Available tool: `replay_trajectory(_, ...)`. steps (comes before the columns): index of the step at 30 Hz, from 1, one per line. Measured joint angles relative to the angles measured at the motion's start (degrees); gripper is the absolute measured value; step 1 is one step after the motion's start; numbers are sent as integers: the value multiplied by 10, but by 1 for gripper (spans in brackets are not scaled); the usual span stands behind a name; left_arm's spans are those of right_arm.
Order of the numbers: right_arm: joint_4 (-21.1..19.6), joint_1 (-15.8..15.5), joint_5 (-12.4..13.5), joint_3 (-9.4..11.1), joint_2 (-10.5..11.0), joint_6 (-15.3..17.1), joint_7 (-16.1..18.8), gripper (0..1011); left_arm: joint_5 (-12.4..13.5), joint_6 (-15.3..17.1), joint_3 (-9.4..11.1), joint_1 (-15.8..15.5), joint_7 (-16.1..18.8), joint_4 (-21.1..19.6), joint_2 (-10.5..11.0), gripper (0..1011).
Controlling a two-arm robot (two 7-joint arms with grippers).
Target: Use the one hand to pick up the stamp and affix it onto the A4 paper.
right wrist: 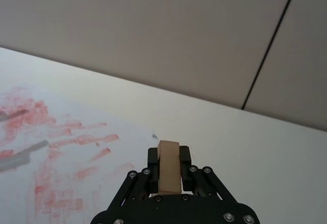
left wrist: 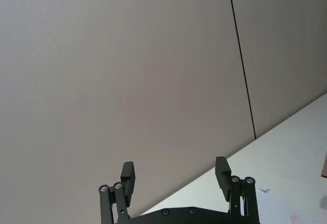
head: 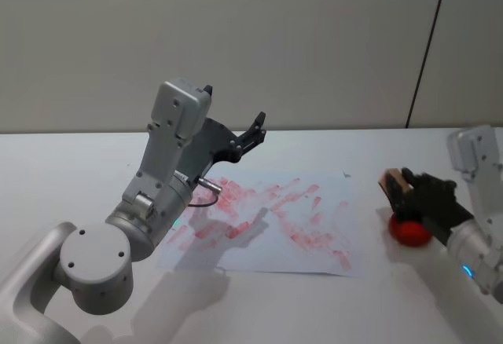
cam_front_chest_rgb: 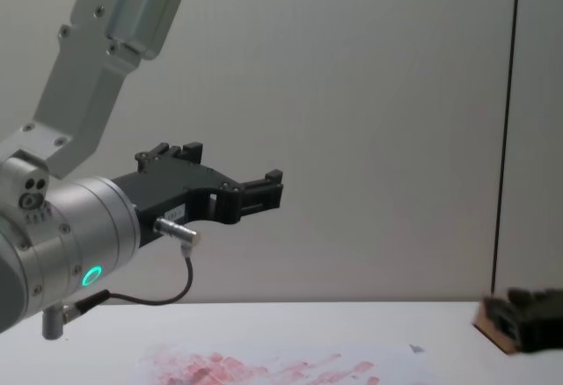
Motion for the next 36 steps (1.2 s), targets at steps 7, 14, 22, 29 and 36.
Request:
replay_trajectory(7,-6,13,-10,-9,-10,-14,40,234,0,0,0,0,0,0,0,1001)
replay_trajectory(14,2,30,-31,-24,-22,-15,93,235,0,0,0,0,0,0,0,1001)
replay_trajectory(22,31,46,-69,-44,-34,1,152,234,0,0,0,0,0,0,0,1001)
replay_trajectory(29,69,60,-114,-63,-45,17,194,235,0,0,0,0,0,0,0,1001)
replay_trajectory(36,106,73,-148,-77,-55,25,217,234,0,0,0,0,0,0,0,1001)
